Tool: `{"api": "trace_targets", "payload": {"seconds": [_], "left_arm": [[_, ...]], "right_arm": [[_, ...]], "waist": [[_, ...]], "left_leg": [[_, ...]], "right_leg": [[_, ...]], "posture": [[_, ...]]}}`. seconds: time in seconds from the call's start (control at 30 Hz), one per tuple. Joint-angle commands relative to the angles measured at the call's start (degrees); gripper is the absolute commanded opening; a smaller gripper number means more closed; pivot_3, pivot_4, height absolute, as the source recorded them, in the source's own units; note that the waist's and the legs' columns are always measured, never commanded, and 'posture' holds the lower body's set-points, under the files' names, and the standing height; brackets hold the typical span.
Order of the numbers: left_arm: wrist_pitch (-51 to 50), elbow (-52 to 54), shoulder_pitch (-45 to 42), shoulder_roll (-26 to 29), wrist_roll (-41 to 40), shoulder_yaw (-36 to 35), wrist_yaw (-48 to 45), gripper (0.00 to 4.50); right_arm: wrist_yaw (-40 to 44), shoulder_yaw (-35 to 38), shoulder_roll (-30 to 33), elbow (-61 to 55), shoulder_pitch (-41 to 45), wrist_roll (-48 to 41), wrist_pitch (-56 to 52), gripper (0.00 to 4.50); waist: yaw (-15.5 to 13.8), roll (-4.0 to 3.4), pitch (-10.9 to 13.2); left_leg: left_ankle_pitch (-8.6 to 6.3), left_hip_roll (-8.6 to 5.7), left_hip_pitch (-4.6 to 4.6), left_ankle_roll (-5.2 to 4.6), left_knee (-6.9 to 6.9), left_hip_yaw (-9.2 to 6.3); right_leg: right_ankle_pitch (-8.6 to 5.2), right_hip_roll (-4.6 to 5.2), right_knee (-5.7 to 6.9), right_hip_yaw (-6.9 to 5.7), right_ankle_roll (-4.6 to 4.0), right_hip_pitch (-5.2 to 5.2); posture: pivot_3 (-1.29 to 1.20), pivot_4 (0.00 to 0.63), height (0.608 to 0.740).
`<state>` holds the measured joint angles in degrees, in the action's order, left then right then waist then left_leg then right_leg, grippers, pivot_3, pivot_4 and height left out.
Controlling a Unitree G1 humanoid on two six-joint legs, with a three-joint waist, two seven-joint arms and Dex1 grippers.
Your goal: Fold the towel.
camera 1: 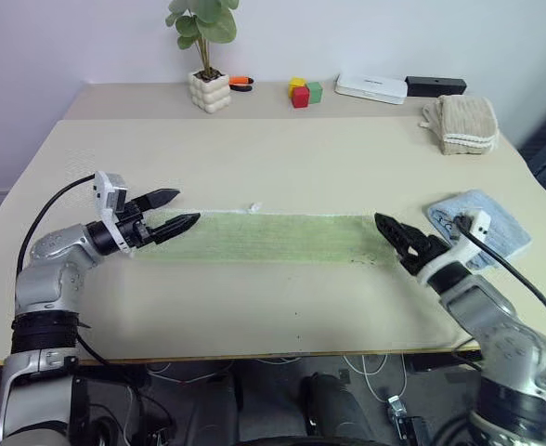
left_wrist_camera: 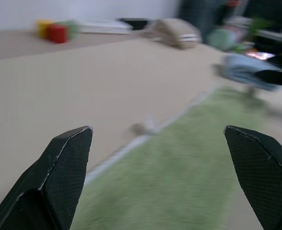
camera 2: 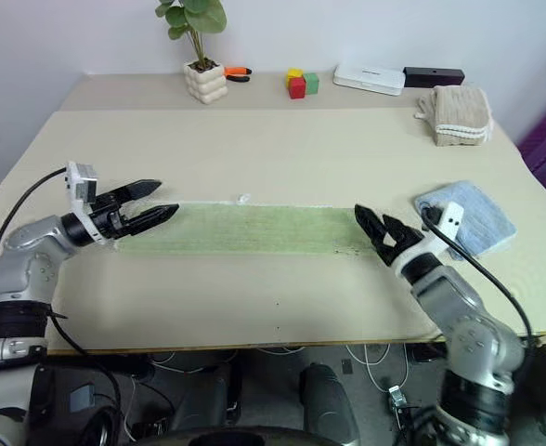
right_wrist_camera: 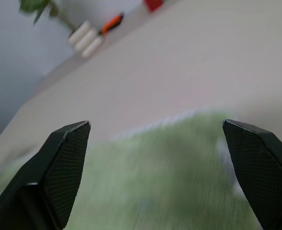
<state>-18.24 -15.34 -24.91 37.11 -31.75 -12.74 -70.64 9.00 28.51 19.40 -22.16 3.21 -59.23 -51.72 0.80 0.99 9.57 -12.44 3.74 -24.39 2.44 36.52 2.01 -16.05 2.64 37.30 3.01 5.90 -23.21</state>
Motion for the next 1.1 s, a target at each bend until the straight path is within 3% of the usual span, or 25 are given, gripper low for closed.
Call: {"api": "trace_targets", "payload": {"seconds": [0.03,0.37,0.87,0.97,1.1], "left_arm": [[1.4,2.0,-0.1,1.7,-2.0,-0.5,-5.8,4.48],[2.4,1.3,-1.2,0.1,-2.0,1.3,-8.5,4.48],[2.7,5.9,1.9,1.4,-2.6,0.0,-8.0,4.48],[2.7,6.4,2.3,1.3,-2.7,-0.3,-7.3,4.5],[2.6,7.0,2.7,1.5,-2.8,-0.7,-6.8,4.5]], "right_arm": [[-3.5,3.4,0.9,-2.7,-3.5,-7.3,-2.8,4.47],[-18.2,2.2,-7.0,0.8,-6.4,-19.7,-0.5,4.47],[-22.1,-3.6,-9.0,5.9,-2.1,-23.2,4.3,4.47],[-22.2,-4.7,-9.1,7.7,-1.3,-22.1,4.8,3.61],[-22.5,-5.0,-9.4,8.6,-0.9,-21.9,6.4,1.61]], "waist": [[0.0,0.02,0.0],[0.2,0.02,0.0],[0.5,0.08,0.0],[0.4,0.08,0.0],[0.4,0.07,0.0]], "left_leg": [[0.0,0.0,0.0,0.0,-0.01,0.0],[0.0,0.0,-0.02,-0.01,-0.1,0.0],[0.0,0.04,0.01,-0.01,-0.19,-0.02],[0.01,0.04,0.01,-0.01,-0.23,-0.01],[0.01,0.04,-0.01,-0.02,-0.29,0.0]], "right_leg": [[-0.01,0.0,-0.03,0.0,-0.01,0.0],[-0.01,-0.03,-0.11,0.02,-0.01,-0.04],[-0.01,-0.07,-0.13,0.03,-0.02,-0.05],[-0.01,-0.07,-0.13,0.04,-0.01,-0.07],[-0.01,-0.07,-0.13,0.04,-0.01,-0.12]], "posture": [[0.0,0.15,0.74],[0.0,0.15,0.74],[0.0,0.15,0.74],[0.0,0.15,0.74],[0.0,0.15,0.74]]}}
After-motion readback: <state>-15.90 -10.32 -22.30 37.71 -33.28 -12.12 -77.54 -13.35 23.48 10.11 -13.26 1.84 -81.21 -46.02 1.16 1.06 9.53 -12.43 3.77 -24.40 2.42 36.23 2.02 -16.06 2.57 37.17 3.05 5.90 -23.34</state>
